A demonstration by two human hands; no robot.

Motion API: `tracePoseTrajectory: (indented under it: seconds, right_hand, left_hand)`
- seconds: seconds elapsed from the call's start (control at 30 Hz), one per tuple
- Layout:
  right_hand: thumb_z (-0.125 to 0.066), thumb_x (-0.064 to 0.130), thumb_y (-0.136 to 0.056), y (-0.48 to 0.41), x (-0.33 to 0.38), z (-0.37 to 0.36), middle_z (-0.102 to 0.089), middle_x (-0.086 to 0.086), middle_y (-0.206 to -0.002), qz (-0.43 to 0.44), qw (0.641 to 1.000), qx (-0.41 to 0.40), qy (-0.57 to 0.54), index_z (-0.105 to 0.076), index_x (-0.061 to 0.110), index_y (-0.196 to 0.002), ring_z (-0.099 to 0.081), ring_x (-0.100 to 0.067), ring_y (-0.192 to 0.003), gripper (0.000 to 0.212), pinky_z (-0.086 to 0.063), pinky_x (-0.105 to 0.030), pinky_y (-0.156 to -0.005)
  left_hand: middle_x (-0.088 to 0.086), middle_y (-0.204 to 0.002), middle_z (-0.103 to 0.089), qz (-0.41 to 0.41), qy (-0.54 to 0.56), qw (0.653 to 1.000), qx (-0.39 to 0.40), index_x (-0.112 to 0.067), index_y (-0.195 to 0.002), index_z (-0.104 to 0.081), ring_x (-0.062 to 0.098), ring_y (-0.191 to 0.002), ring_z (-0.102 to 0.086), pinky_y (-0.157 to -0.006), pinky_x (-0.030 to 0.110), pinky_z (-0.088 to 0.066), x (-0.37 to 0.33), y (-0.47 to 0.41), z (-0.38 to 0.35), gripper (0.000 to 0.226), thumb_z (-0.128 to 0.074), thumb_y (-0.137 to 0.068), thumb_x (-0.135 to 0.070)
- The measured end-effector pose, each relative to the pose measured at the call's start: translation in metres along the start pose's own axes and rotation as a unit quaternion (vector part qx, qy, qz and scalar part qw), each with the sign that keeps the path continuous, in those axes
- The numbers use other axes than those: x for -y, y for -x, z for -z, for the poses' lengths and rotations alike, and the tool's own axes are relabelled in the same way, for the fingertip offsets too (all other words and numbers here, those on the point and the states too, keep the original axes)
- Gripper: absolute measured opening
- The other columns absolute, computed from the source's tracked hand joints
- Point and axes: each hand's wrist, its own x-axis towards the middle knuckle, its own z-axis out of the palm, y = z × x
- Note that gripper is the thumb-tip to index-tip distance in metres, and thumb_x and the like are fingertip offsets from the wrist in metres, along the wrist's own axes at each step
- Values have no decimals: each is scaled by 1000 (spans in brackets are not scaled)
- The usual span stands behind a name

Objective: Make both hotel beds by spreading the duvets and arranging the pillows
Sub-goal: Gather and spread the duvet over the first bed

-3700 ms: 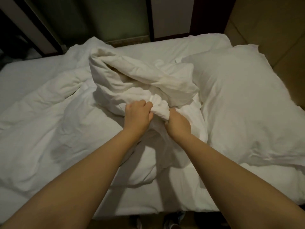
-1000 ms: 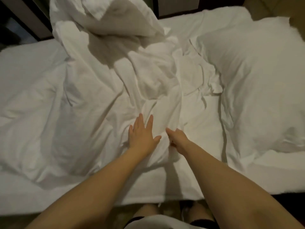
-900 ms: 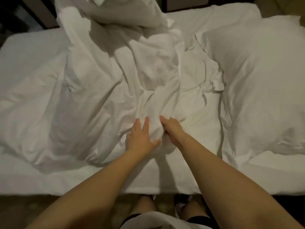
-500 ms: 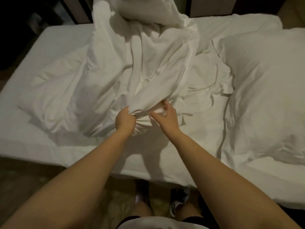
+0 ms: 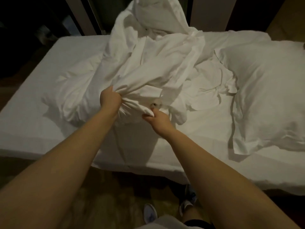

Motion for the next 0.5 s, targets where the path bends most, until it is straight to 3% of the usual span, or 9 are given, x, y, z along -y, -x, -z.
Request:
tracePoseTrajectory:
  seconds: [0.17, 0.3, 0.4, 0.5]
  right_hand:
    - [-52, 24, -96, 24, 46, -45, -65, -16, -113, 12, 999, -21, -41, -62, 8, -112, -57, -33, -105, 24, -43, -39, -87]
    - [-59, 23, -91, 34, 78, -75, -67, -11, -109, 42, 998, -9, -47, -64, 9, -108, -58, -28, -102, 23, -43, -36, -83]
    - [-62, 21, -85, 32, 75, -88, -63, -7, -117, 3, 995, -39, -96, -58, 14, -121, -58, -26, -107, 37, -47, -36, -90]
    - [-60, 42, -66, 18, 61, -88, -64, -9, -116, -62, 978, -126, -154, -56, 14, -123, -59, -31, -106, 63, -48, -44, -93]
  left_hand:
    - [11, -117, -58, -10, -40, 997, -65, -4, -121, -59, 25, -109, -52, -83, 24, -38, 9, 9, 66, 36, -38, -92, -1]
    - [16, -116, -60, -8, -67, 994, -91, -4, -116, -61, 32, -106, -55, -84, 30, -43, 18, 4, 116, 37, -38, -88, 2]
    - [19, -111, -59, 25, -117, 993, 2, -4, -115, -58, 32, -100, -56, -84, 35, -47, 32, 6, 132, 35, -53, -81, -2]
    - [8, -94, -55, 46, -159, 975, 146, -11, -104, -56, 24, -90, -51, -69, 28, -41, 37, 16, 121, 41, -70, -66, -21]
